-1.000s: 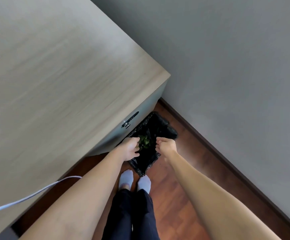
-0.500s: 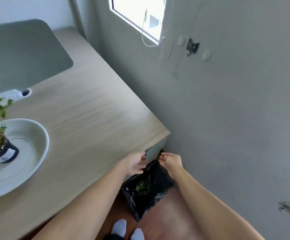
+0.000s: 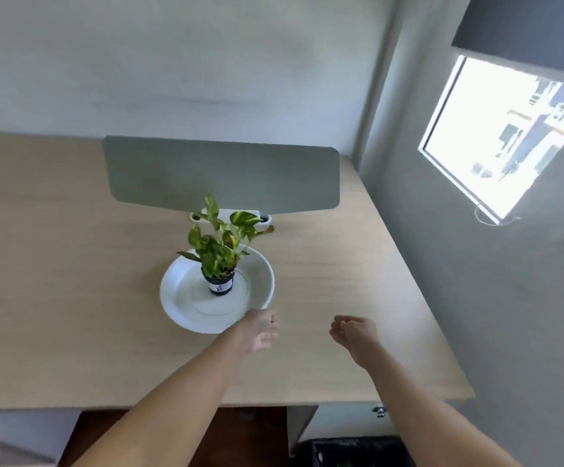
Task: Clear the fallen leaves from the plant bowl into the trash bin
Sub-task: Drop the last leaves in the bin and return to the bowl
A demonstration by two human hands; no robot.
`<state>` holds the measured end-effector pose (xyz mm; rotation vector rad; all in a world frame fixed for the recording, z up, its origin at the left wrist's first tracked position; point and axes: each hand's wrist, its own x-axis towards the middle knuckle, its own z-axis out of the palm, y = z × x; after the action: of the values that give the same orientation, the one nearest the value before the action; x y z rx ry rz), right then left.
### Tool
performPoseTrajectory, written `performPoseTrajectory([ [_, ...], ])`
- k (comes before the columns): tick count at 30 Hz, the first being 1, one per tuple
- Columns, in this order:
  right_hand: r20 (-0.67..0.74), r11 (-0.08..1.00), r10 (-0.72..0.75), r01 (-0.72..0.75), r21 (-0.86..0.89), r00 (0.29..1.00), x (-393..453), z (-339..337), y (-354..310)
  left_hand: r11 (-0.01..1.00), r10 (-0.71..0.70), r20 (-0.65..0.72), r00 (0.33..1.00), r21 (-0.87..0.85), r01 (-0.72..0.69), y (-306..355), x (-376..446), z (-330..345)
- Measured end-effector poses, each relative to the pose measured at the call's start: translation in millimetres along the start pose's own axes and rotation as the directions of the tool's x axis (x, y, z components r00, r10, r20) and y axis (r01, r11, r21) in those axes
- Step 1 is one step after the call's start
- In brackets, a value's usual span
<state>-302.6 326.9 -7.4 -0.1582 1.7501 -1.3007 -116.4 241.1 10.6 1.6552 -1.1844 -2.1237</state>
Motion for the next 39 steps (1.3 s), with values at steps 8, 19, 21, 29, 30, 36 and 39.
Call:
performPoseTrajectory([
  [8,0.150,0.979,0.012,0.019,-0.204,0.989,11.8,152.0,-2.9,0.992,-0.031,-0.257,0.966,-0.126,-0.002,3.7,19.0,-154.6],
  [19,-0.176,0.869,-0.030,-0.061,-0.491,0.984,30.8,236.8,8.3,0.973,-0.190,-0.333,0.924,-0.187,0.132,29.1,65.0,-235.3],
  [21,-0.168,0.885,-0.023,-0.058,-0.461,0.986,36.1,239.8,3.9,0.971,-0.163,-0.335,0.928,-0.220,0.091,35.9,74.6,-234.0],
  [29,-0.069,0.940,0.037,-0.058,-0.337,0.997,70.0,252.0,-32.0,0.956,-0.027,-0.297,0.955,-0.288,-0.063,68.1,101.2,-245.9],
  [30,-0.050,0.945,0.039,-0.053,-0.323,0.998,74.2,253.3,-36.1,0.951,-0.013,-0.295,0.955,-0.300,-0.080,71.1,104.7,-247.3],
  [36,0.066,0.966,0.091,-0.072,-0.248,0.994,91.6,261.8,-56.0,0.937,0.012,-0.295,0.955,-0.330,-0.113,90.2,115.1,-250.5],
  [39,0.121,0.969,0.098,-0.067,-0.240,0.988,93.8,261.5,-63.9,0.934,0.016,-0.275,0.961,-0.340,-0.113,92.7,116.9,-252.2],
])
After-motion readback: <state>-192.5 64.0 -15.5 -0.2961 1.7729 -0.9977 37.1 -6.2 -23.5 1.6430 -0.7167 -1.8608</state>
